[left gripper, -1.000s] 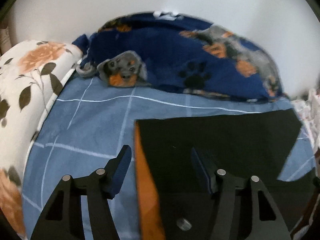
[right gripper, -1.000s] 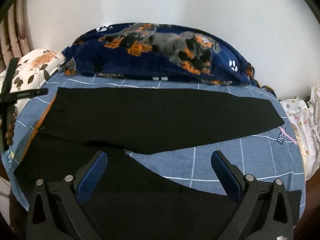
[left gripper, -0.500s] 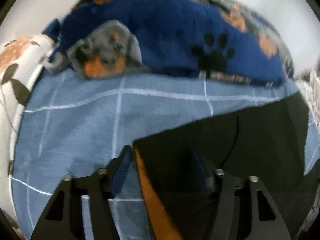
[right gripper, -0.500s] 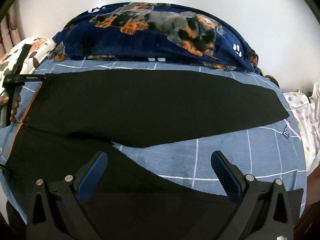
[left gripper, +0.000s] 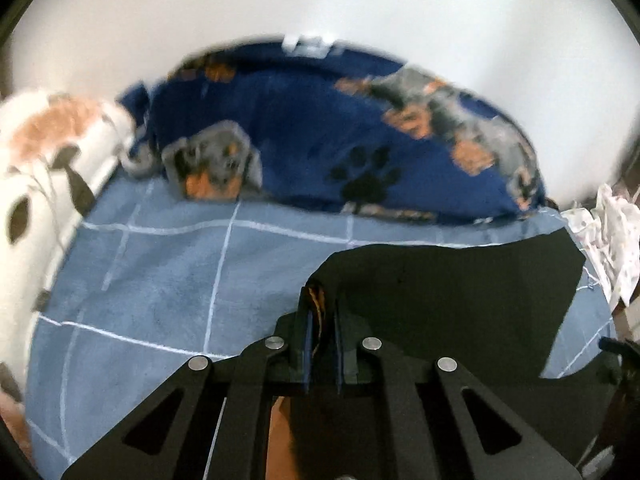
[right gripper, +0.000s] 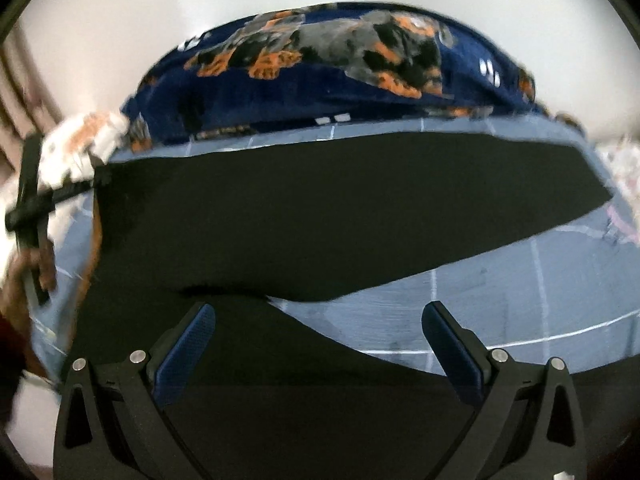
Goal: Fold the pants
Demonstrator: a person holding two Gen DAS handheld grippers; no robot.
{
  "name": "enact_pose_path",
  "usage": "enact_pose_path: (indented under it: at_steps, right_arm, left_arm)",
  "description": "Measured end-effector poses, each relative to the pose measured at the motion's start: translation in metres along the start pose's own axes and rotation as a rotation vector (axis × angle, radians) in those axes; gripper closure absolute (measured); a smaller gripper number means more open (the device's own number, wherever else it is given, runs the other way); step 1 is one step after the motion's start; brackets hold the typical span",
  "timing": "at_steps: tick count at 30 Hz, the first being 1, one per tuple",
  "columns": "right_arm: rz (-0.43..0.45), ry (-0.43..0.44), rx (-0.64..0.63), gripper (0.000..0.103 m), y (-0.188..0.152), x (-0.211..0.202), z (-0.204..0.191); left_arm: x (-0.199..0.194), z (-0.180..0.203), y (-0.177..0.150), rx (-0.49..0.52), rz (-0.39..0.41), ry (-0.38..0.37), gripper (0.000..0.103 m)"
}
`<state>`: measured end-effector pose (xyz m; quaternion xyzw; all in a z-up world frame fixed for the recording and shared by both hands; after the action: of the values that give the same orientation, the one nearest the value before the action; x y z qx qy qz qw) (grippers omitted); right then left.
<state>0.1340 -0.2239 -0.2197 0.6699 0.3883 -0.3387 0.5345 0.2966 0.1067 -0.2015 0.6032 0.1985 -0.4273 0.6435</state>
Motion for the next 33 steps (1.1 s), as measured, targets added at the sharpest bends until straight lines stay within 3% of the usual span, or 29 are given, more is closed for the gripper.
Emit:
enact_pose_path:
  at_steps: [3, 8, 15, 20, 21, 22, 24, 29, 33]
  right_arm:
    - [0.001, 0.176, 0.121, 0.0, 0.014, -0.002, 0.006]
    - [0.01, 0.359, 0.293, 0.005, 0.048, 0.0, 0.021]
    - [-0.036, 0.513, 0.454, 0.014, 0.091, 0.03, 0.032]
    - [-0.067, 0.546, 0.536, 0.019, 0.116, 0.057, 0.046]
    - [-0.093, 0.537, 0.548, 0.03, 0.118, 0.066, 0.048]
    - [-0.109, 0.535, 0.563, 0.057, 0.118, 0.071, 0.051]
    - [-0.145, 0.542, 0.571, 0.096, 0.113, 0.078, 0.049]
    - [-0.091, 0.514, 0.514, 0.097, 0.083, 0.053, 0.052]
    - [-0.07, 0.503, 0.472, 0.097, 0.034, 0.017, 0.05]
  left_arm:
    - [-0.041, 0.029, -0.004, 0.038, 0.079, -0.014, 0.095]
    - [-0.089, 0.055, -0.03, 0.077, 0.139, -0.028, 0.094]
    - [-0.127, 0.075, -0.085, -0.009, 0.142, -0.09, 0.094]
    - [-0.134, 0.079, -0.119, -0.089, 0.104, -0.125, 0.093]
    - [-0.133, 0.08, -0.124, -0.1, 0.094, -0.129, 0.093]
    - [-0.132, 0.081, -0.127, -0.104, 0.089, -0.125, 0.093]
    - [-0.128, 0.081, -0.13, -0.107, 0.074, -0.119, 0.092]
    - [-0.13, 0.07, -0.133, -0.114, 0.064, -0.087, 0.092]
    - [-0.137, 0.059, -0.143, -0.11, 0.043, -0.066, 0.091]
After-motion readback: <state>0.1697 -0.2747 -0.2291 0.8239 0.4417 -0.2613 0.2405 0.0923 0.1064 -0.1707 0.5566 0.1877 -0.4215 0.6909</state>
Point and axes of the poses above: each gripper's, at about its wrist camera, not at the fingertips, and x roughly the way its jaws point, z to its right, y to its top, the point moved 10 cm from there along x, roughly the way its jaws point, and after that the axes turned 4 degrees about -z, right-handed, at the moved point
